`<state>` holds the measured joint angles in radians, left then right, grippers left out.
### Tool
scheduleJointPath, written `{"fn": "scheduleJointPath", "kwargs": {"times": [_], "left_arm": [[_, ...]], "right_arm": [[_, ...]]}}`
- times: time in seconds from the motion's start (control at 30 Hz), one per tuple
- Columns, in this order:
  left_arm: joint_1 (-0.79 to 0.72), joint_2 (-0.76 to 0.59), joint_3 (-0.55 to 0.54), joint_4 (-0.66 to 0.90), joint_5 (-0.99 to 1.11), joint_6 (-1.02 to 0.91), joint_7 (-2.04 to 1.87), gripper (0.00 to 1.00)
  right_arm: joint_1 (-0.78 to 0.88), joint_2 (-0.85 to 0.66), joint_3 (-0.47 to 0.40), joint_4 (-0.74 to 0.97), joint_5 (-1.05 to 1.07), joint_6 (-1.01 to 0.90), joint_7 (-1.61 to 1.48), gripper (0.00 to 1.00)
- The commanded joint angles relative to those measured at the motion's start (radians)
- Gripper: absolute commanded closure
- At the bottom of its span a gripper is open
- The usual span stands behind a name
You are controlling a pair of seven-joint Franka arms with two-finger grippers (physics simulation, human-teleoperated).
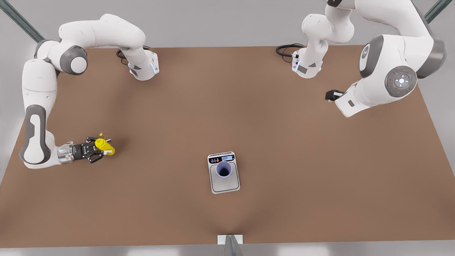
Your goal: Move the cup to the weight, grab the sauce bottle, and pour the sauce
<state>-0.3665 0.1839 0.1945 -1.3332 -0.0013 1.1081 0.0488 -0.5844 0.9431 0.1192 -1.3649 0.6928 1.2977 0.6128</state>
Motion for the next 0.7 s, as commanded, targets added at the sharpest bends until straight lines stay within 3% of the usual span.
{"fn": "scheduleJointPath", "kwargs": {"times": [0.0, 0.23, 0.53, 0.6, 0.67], "left_arm": [[0.001, 0.002, 0.000, -0.001, -0.003, -0.005, 0.003, 0.00], [0.008, 0.006, 0.040, 0.011, 0.009, -0.080, 0.017, 0.00], [0.008, 0.020, 0.033, 0.012, 0.001, -0.077, 0.016, 0.00], [0.008, 0.028, 0.033, 0.012, 0.003, -0.071, 0.013, 0.00], [0.006, 0.029, 0.033, 0.012, 0.003, -0.070, 0.010, 0.00]], "right_arm": [[0.001, -0.003, 0.002, 0.001, 0.005, 0.008, 0.008, 0.79], [0.005, -0.063, 0.093, 0.021, 0.051, 0.206, 0.260, 0.79], [0.244, -0.109, 0.099, 0.193, 0.031, 0.364, 0.708, 0.79], [0.252, -0.112, 0.223, 0.207, -0.113, 0.434, 0.809, 0.79], [0.290, -0.136, 0.251, 0.239, -0.176, 0.440, 0.854, 0.79]]}}
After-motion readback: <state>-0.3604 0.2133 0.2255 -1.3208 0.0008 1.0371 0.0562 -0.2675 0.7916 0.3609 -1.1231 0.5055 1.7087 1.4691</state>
